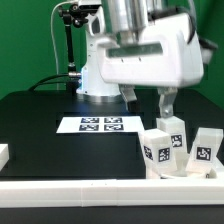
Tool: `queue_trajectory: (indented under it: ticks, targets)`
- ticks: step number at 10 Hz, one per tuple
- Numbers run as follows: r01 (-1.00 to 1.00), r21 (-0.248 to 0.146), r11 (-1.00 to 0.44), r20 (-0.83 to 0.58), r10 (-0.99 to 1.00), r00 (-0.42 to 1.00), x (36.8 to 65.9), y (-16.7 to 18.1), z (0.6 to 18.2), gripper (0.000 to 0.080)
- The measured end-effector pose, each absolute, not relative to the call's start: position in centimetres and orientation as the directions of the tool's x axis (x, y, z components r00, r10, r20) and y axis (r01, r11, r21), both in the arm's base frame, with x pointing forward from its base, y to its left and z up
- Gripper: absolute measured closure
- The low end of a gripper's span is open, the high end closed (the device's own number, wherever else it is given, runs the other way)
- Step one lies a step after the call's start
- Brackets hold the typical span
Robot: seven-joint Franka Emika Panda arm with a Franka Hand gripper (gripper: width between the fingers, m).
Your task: Assemble stool
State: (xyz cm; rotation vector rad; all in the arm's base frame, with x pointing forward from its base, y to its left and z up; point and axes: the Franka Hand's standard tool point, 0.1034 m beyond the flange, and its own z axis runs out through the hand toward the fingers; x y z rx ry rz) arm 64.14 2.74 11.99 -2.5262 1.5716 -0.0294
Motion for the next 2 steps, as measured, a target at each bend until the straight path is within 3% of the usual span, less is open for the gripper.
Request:
queue_trajectory:
  ticks: [2]
  targets:
    - [-0.893,-0.144,-0.426,-0.068,-0.896,0.438,63.85,3.11,10.92,0.0151]
